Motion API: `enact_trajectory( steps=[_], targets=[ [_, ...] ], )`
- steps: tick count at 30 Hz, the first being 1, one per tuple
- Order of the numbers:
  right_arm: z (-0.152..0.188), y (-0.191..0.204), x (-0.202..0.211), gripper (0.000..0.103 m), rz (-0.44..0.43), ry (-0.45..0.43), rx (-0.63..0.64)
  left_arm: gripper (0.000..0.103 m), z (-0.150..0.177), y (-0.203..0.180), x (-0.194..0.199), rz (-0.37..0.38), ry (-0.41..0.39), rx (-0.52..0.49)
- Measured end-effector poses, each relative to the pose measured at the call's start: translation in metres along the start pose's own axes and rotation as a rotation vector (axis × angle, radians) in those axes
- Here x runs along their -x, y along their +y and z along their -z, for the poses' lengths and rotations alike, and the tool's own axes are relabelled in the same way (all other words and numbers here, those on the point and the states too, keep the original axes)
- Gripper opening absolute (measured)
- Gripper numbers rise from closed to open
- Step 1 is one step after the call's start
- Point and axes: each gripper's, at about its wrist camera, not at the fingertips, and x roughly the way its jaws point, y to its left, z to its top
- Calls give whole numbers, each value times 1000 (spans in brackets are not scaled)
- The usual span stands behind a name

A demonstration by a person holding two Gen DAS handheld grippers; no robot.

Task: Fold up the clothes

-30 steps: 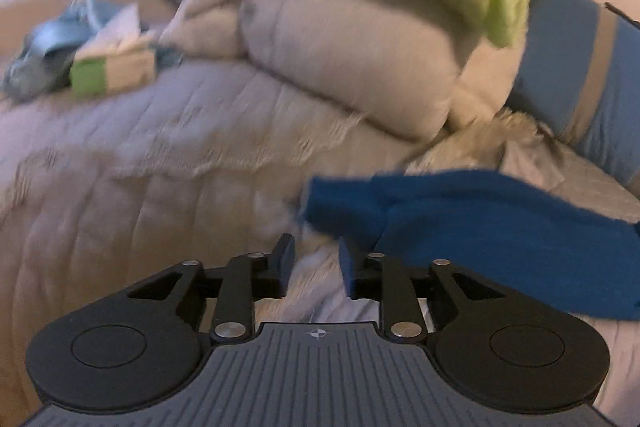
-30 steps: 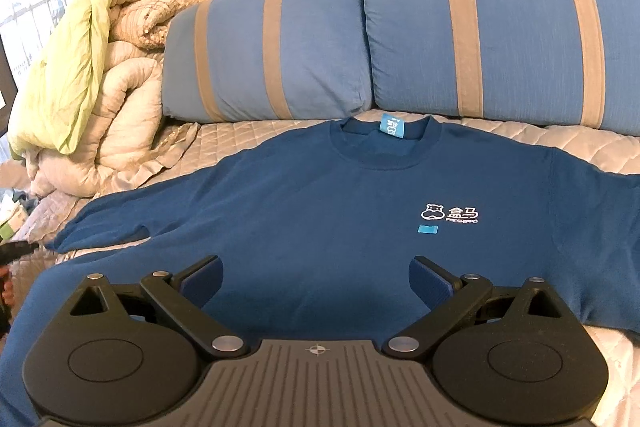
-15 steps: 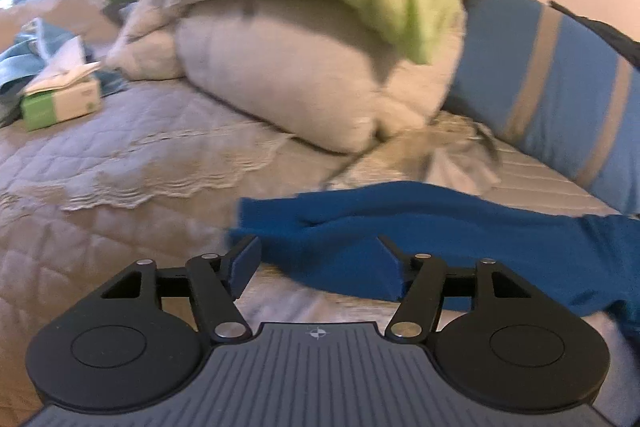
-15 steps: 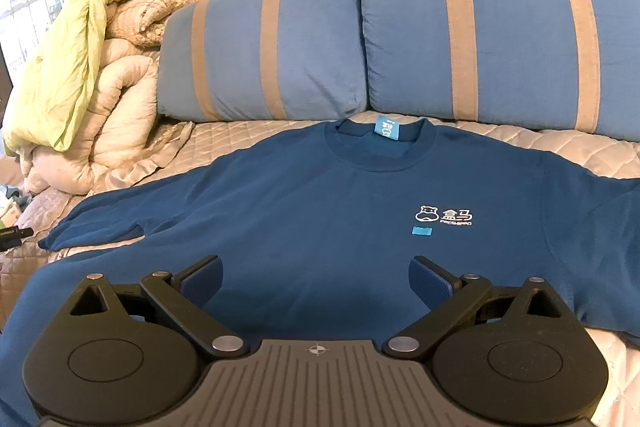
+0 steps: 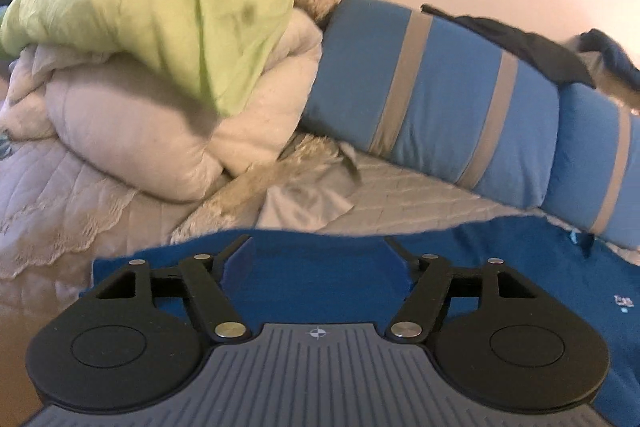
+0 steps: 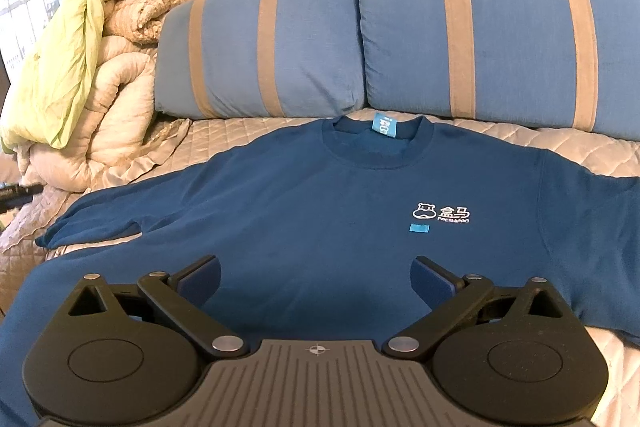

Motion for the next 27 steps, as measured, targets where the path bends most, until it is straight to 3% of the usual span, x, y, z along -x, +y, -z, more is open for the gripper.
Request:
enact_trajectory(
  steps=[7,13,16,27],
  targets=[
    [0,6,-1,103,-22,21,50,71,8,41,2,-98,1,91],
    [3,23,0,103,-118,33,163,71,36,103,5,-186,38,294],
    [4,31,0,103,-165,44,217,71,52,123,-1,-160,23,447],
    [5,38,-6,103,-156,97,245,69,108,196,-20,-55,-35,1008]
  ],
)
